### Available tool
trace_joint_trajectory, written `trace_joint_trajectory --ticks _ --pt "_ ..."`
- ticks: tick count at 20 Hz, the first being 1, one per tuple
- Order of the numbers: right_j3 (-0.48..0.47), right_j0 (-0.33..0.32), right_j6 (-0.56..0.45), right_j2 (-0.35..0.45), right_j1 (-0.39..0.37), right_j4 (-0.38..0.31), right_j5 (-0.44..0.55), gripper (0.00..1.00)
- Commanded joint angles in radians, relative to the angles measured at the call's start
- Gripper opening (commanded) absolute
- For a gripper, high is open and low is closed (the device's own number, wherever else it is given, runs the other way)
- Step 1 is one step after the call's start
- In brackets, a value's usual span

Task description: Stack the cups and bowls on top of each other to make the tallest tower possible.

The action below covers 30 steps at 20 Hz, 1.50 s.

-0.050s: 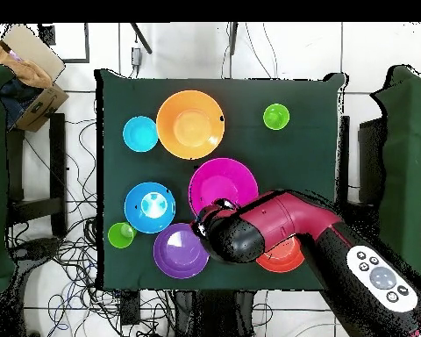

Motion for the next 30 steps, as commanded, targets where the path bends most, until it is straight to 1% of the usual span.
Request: trace_joint_trajectory --ticks 1,4,7,9,10,12,14,16,17,19,20,22,30 --pt "0.027 0.022 -0.023 -0.019 -0.021 -0.03 -0.016 1.0" --pt "0.031 0.009 -0.041 -0.01 -0.033 -0.028 -0.011 1.0" --pt "0.039 0.004 -0.036 0.001 -0.063 -0.019 -0.017 1.0" --pt "0.056 -0.012 -0.042 0.032 -0.107 0.014 -0.013 1.0" --pt "0.068 -0.028 -0.052 0.06 -0.144 0.047 -0.003 1.0" --pt "0.092 -0.085 -0.095 0.149 -0.233 0.154 0.041 1.0" --pt "0.102 -0.153 -0.156 0.249 -0.321 0.269 0.111 1.0" --pt "0.094 -0.218 -0.201 0.342 -0.383 0.364 0.178 1.0" --pt "0.084 -0.246 -0.219 0.382 -0.405 0.399 0.211 1.0" --pt "0.066 -0.286 -0.232 0.445 -0.424 0.437 0.257 1.0" --pt "0.056 -0.298 -0.237 0.467 -0.432 0.446 0.278 1.0" --pt "0.044 -0.307 -0.232 0.485 -0.434 0.444 0.297 1.0" --pt "0.035 -0.31 -0.186 0.508 -0.417 0.394 0.304 1.0"
